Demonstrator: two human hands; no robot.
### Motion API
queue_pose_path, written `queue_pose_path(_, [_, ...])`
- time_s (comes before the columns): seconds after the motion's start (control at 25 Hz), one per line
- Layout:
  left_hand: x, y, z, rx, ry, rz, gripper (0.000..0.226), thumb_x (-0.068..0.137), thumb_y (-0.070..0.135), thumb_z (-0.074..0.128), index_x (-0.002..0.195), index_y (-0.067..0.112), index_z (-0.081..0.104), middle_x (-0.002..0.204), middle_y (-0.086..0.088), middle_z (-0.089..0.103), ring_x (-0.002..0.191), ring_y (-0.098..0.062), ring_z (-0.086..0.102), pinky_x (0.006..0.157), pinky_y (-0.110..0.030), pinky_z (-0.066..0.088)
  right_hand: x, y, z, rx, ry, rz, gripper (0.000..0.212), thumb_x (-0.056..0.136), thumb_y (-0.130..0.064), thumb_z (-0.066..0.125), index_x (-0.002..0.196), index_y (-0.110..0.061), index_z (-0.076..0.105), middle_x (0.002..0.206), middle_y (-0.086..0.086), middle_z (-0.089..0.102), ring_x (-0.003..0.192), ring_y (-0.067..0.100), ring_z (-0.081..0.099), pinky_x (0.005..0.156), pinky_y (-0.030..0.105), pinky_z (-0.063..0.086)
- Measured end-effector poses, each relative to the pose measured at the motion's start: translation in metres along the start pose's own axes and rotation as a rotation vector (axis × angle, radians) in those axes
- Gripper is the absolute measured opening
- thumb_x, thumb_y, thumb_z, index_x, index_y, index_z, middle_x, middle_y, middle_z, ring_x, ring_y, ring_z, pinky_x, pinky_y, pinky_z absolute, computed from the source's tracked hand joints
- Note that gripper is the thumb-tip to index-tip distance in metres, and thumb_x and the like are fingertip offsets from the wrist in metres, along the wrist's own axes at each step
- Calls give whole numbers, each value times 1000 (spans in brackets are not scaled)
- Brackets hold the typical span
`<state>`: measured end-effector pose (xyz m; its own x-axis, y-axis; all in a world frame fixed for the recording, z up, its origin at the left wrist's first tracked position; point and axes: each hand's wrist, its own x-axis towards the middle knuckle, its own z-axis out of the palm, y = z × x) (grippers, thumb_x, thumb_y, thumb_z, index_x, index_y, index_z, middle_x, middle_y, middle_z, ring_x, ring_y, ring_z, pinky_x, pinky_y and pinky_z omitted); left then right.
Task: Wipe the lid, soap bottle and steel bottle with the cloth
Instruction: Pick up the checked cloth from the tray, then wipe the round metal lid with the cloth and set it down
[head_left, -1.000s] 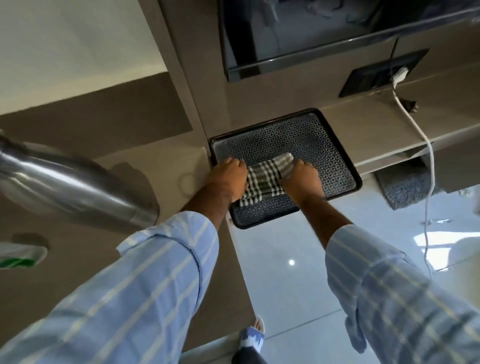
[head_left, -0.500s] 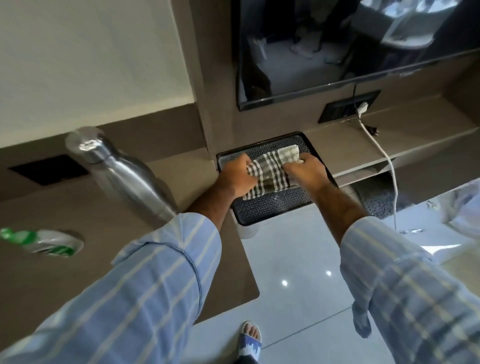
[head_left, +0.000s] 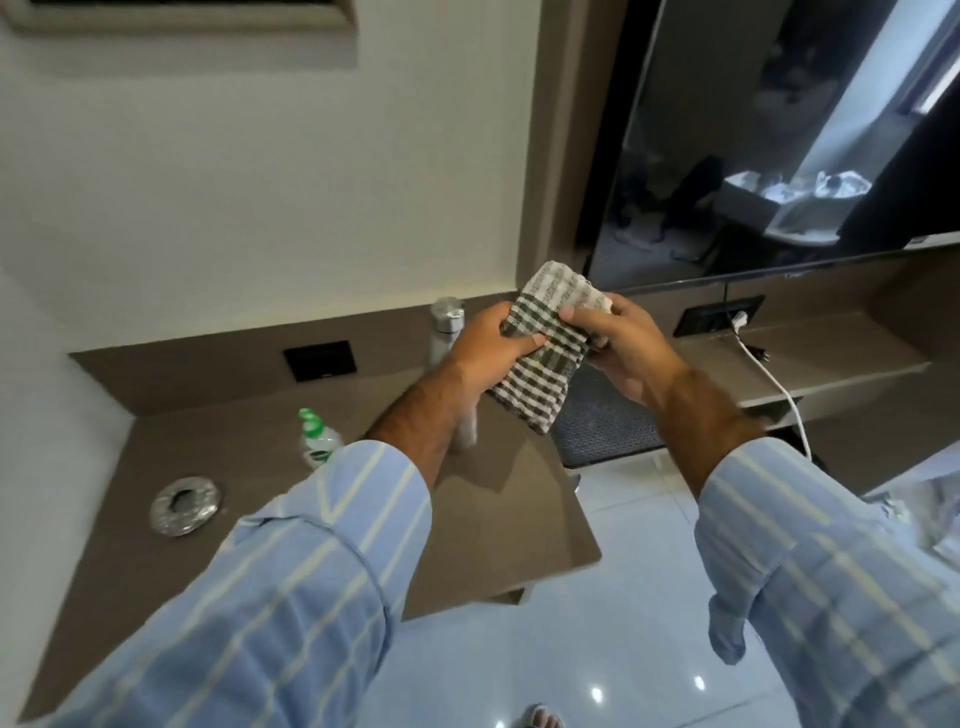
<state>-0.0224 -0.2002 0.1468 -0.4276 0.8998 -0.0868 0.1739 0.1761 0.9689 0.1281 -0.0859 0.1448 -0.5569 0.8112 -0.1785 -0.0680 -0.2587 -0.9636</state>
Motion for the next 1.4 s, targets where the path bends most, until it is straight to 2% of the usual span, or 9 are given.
queue_pose_path(0.12, [-46,8,-63,-202,78,-37,30,90,13,71,119,14,65,110,-6,76,100,-24,74,85,-37,61,-19,-6,67,-57,-133,23,50,82,1,81,128,-3,64,123,13,76,112,30,75,95,43,61])
queue_pose_path(0.24, [-88,-11,-124,-390,104,-89,27,89,18,73,115,11,71,107,-12,78,99,-30,76,88,-43,61,-32,4,135,-174,-227,27,53,78,1,85,127,-3,66,116,11,79,108,28,77,89,37,63])
queue_pose_path(0.6, [-152,-119,-288,-453,527,-224,30,98,7,62,128,8,64,116,-17,74,103,-31,73,82,-39,61,-20,87,334,-281,-513,238,42,93,-18,76,131,-6,62,119,13,75,100,25,73,98,41,57])
queue_pose_path(0.68, [-159,-160,-323,-323,676,-285,35,99,8,59,134,10,60,124,-14,71,111,-30,69,90,-39,57,-9,120,362,-335,-576,299,38,96,-27,73,127,-6,65,115,13,74,102,23,71,92,37,58])
queue_pose_path(0.8, [-168,-231,-376,224,859,-506,41,98,14,58,138,5,54,138,-18,62,127,-38,58,109,-44,45,18,180,402,-405,-598,432,23,98,-29,71,105,-8,67,89,6,71,81,17,67,79,30,57])
queue_pose_path(0.96, [-164,-301,-414,586,834,-728,32,96,8,55,125,-4,58,127,-29,64,118,-46,61,100,-45,45,57,258,443,-619,-536,459,30,99,-26,68,72,-18,58,74,5,54,59,13,49,61,27,45])
queue_pose_path(1.08, [-147,-330,-414,648,796,-810,24,93,6,57,114,-2,65,117,-25,70,111,-42,65,94,-43,49,77,291,458,-900,-605,359,25,102,-27,56,89,-11,70,97,14,69,86,27,65,84,34,49])
queue_pose_path(1.2, [-126,-344,-404,598,750,-872,20,92,10,58,106,-1,68,112,-24,72,107,-43,66,90,-42,51,85,309,475,-1103,-688,296,43,107,-37,47,120,-5,72,130,19,69,124,33,63,100,32,46])
queue_pose_path(1.4, [-106,-349,-386,400,748,-801,25,93,15,54,111,11,71,104,-18,74,94,-38,68,74,-29,45,88,340,473,-859,-558,491,50,96,-36,48,118,2,70,121,25,71,117,42,67,102,50,56])
